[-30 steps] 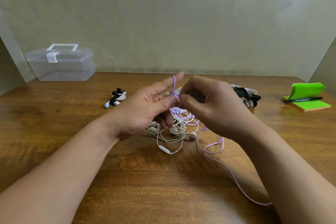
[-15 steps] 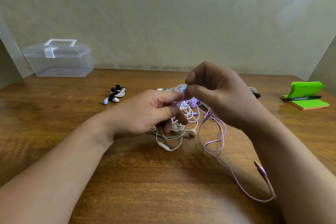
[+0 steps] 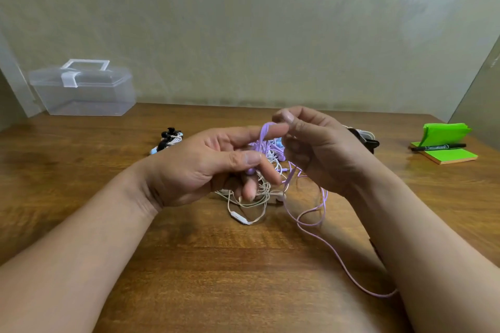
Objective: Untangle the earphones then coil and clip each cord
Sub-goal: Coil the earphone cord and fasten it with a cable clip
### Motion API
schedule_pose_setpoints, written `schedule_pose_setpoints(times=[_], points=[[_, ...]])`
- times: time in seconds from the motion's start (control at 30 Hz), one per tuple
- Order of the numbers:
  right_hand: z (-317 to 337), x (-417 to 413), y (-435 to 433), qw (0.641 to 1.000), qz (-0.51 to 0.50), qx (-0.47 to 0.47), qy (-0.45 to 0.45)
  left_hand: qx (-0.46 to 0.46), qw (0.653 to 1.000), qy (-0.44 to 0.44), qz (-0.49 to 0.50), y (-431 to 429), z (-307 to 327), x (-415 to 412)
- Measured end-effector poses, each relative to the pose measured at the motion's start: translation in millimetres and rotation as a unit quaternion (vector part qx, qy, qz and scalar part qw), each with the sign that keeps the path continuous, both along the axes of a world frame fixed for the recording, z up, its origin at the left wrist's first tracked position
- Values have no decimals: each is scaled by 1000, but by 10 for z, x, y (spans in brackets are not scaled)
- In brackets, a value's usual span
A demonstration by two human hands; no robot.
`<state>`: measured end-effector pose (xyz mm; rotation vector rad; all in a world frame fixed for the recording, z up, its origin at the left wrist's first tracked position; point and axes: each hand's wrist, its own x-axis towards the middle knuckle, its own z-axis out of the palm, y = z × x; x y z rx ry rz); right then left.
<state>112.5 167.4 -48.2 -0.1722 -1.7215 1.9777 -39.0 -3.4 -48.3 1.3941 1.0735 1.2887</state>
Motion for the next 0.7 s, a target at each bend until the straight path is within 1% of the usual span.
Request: schedule_pose_setpoints(times=[0.1,0.2,0.3,0.4,0.47,0.5,0.57,0.63,0.7], points=[[-73,-73,-21,999,-15,32,-21,18,999,-49,10,-1,28,-20],[-125,-147,-135,996,-22,84,-29,26,997,-61,24,32,16,-1],[-146,-167,-187,987,-52,142,-50,40,992,-72,93,85,17,25],[-145,-161,-205,974,-66,207,-62,56,982,-66,170,128,34,35],[-139,-153,-232,965,-50,242,-85,72,973,-29,216,149,32,7],[-138,-148,-248,956,-50,270,-105,79,967,7,241,157,27,-10],[-131,-118,-271,922,-63,357,-135,89,953,86,277,157,9,-33],[-108,-80,-286,882,-82,443,-137,85,942,146,291,146,-13,-53],[-65,-43,-261,859,-125,480,-126,65,929,209,299,128,-30,-79]])
